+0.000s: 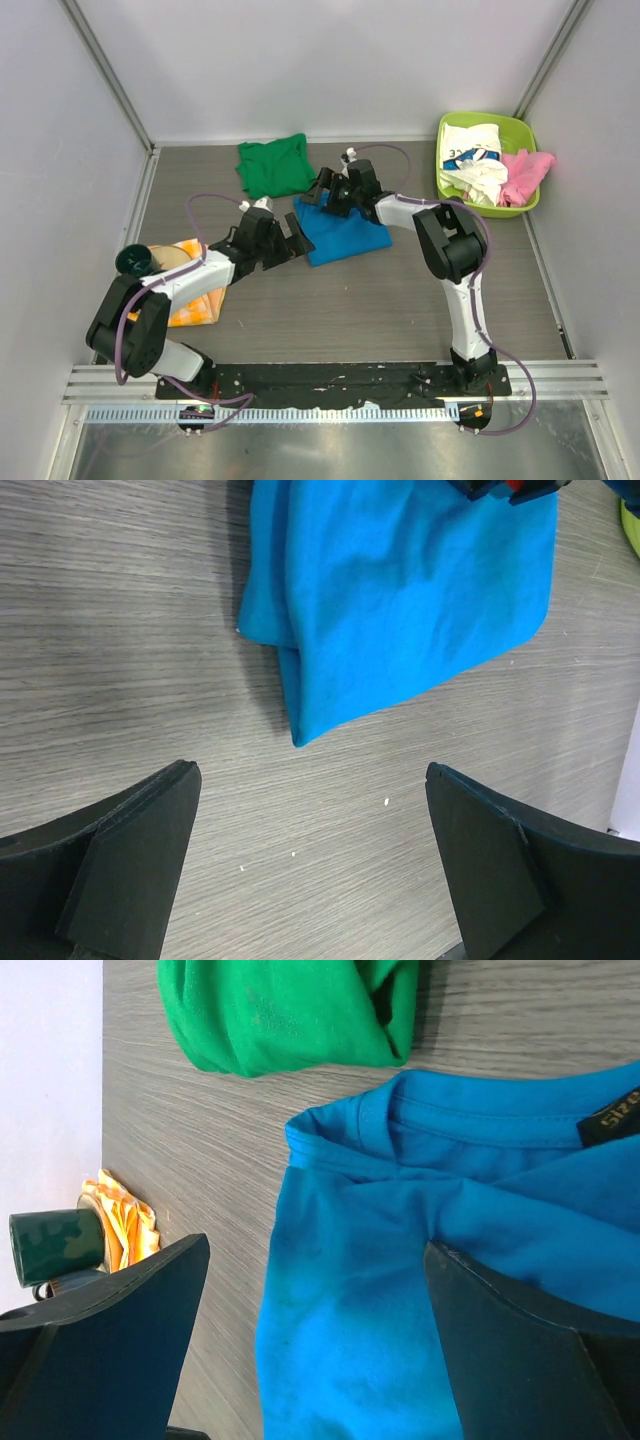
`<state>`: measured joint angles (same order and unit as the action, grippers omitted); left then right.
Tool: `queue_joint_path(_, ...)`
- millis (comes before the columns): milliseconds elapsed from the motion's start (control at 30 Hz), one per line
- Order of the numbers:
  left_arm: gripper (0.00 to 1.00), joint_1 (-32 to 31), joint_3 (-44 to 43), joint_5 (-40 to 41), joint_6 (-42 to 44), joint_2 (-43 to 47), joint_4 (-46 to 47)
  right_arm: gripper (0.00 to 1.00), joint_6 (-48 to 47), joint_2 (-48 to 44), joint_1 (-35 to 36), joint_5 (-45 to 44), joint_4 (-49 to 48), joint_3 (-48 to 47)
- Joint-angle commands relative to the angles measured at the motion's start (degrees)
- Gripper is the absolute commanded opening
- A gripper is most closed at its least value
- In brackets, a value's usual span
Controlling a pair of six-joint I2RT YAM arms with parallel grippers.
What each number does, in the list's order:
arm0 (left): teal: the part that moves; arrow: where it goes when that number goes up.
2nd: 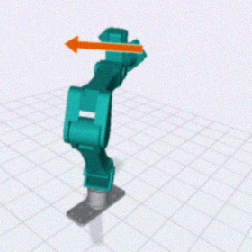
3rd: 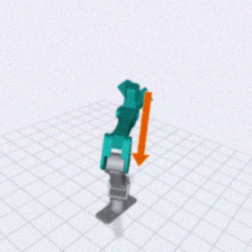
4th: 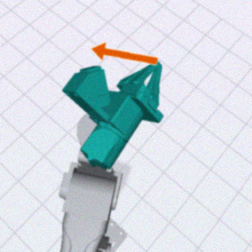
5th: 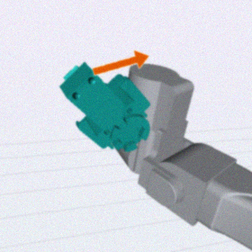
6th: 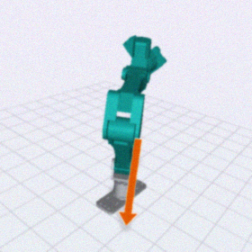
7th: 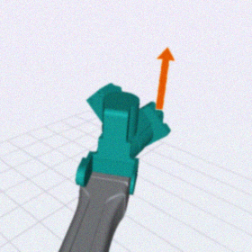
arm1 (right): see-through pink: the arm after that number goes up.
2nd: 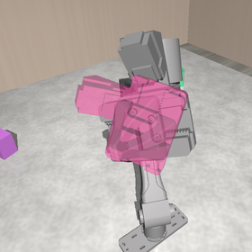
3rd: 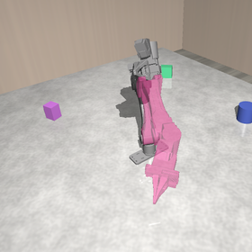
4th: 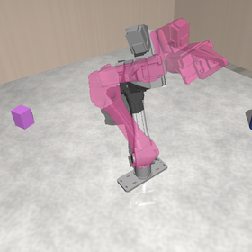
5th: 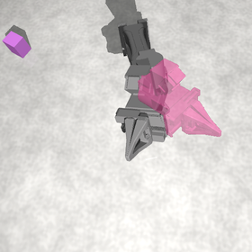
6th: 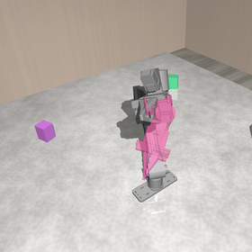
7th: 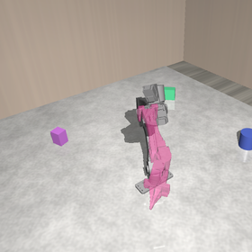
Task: Fold and stack the t-shirts
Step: Fold the tshirt
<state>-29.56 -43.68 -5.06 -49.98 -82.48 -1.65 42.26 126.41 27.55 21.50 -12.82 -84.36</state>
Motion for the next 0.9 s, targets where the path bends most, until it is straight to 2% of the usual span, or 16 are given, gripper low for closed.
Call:
queue_joint_path(0,1.00,0.2,-1.3,2.0,2.4,2.2,-0.9,0.94,-0.3,-4.5,-0.3,0.6,-5.0,1.2)
queue_joint_path(267,1.00,0.4,-1.0,1.6,2.3,2.1,-0.5,0.95,-6.0,-18.6,-0.3,-5.1,-4.0,13.0)
queue_joint_path(400,1.00,0.4,-1.0,1.2,1.5,2.4,0.3,0.95,-8.7,-25.0,-0.3,-8.4,0.1,16.6)
queue_joint_path(567,1.00,0.4,-2.3,-0.2,0.6,1.6,1.1,0.95,-8.9,-24.4,-0.4,-8.8,0.8,17.5)
queue_joint_path(867,1.00,0.4,-3.3,0.7,1.2,1.7,0.0,0.95,-7.5,-18.4,-0.4,-7.3,-0.3,12.9)
